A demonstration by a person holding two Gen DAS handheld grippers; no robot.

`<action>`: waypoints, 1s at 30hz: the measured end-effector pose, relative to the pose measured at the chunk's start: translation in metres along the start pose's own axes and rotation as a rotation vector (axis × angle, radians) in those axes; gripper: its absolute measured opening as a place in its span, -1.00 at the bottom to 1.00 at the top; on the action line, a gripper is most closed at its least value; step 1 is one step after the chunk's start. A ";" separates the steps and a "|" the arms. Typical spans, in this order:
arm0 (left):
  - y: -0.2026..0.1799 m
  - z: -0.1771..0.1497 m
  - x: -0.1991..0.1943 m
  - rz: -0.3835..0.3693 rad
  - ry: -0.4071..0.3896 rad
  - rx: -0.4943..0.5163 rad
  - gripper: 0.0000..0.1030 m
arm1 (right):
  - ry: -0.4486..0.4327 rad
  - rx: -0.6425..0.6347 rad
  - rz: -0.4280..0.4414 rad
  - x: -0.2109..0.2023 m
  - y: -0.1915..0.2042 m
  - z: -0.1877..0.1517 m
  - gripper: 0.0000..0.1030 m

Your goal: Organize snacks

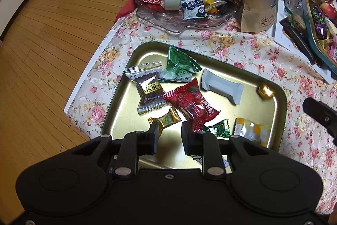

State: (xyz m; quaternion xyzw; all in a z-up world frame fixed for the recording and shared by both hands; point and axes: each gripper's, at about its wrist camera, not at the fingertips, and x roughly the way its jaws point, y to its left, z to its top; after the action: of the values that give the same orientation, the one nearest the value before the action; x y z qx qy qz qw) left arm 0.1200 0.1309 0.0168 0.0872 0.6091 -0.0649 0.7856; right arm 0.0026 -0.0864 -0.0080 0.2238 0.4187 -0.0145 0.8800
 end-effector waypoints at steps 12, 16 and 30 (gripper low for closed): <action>-0.014 -0.014 0.005 0.051 -0.029 0.010 -0.35 | 0.050 -0.021 -0.088 -0.001 -0.009 -0.017 -0.20; -0.030 -0.023 0.007 0.086 -0.048 0.049 -0.35 | 0.062 -0.022 -0.110 -0.004 -0.013 -0.025 -0.20; -0.070 -0.042 0.000 0.143 -0.172 0.209 -0.34 | 0.108 0.006 -0.165 -0.011 -0.036 -0.050 -0.20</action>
State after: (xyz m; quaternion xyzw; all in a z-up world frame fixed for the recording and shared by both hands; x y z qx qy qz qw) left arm 0.0655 0.0719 0.0027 0.2056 0.5218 -0.0791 0.8241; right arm -0.0484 -0.1000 -0.0412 0.1916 0.4824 -0.0760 0.8514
